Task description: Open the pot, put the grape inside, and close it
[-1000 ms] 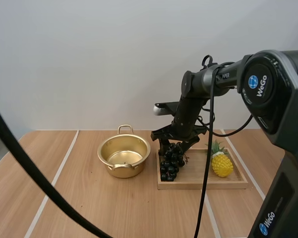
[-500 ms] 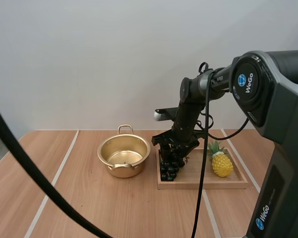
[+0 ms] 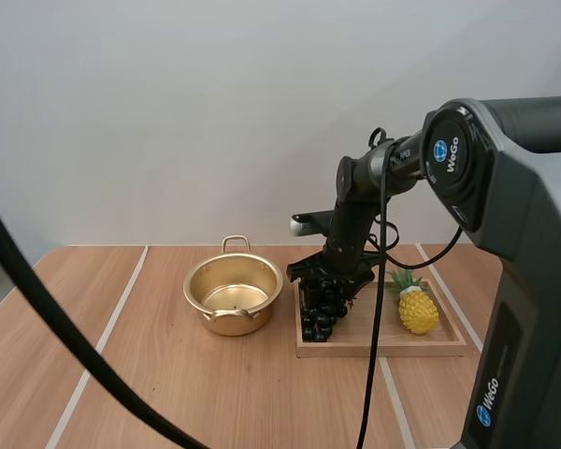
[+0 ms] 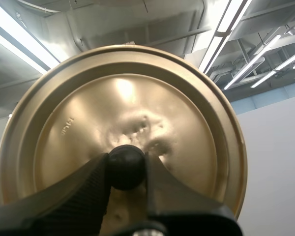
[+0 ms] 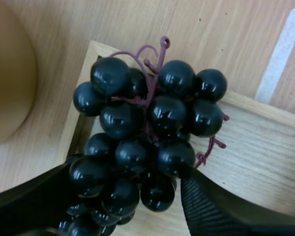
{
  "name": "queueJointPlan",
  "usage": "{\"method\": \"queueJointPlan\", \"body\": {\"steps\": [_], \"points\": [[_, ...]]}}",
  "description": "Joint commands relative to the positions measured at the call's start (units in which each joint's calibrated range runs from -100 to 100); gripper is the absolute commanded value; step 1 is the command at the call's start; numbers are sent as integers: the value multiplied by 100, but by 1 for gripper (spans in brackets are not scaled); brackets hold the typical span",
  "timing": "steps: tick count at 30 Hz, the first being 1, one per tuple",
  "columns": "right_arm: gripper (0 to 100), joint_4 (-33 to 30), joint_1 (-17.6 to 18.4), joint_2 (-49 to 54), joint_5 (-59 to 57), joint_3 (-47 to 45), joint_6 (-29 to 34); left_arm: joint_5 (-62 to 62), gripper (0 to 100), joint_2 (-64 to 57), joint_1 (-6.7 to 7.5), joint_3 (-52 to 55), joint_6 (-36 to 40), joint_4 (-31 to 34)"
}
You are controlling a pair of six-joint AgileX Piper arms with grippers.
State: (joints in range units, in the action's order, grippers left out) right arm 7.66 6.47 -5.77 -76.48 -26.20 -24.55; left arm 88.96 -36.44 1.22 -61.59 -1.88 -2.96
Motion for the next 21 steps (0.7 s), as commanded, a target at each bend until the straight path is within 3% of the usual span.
{"method": "queueJointPlan", "body": {"steps": [1,5,6,8,9,21], "points": [[100,-67,-2,-97,196,-16,-23,24,0,19,11,-19,29,50],[100,-67,-2,-97,259,-16,-352,97,0,19,11,-19,29,50],[90,-67,-2,-97,243,-16,-459,97,0,19,11,-19,29,50],[25,-67,-2,-97,101,-16,-468,97,0,19,11,-19,29,50],[0,-67,-2,-83,21,-16,-402,97,0,19,11,-19,29,50],[0,-37,-11,801,-147,-16,-235,220,0,19,11,-19,29,50]]}}
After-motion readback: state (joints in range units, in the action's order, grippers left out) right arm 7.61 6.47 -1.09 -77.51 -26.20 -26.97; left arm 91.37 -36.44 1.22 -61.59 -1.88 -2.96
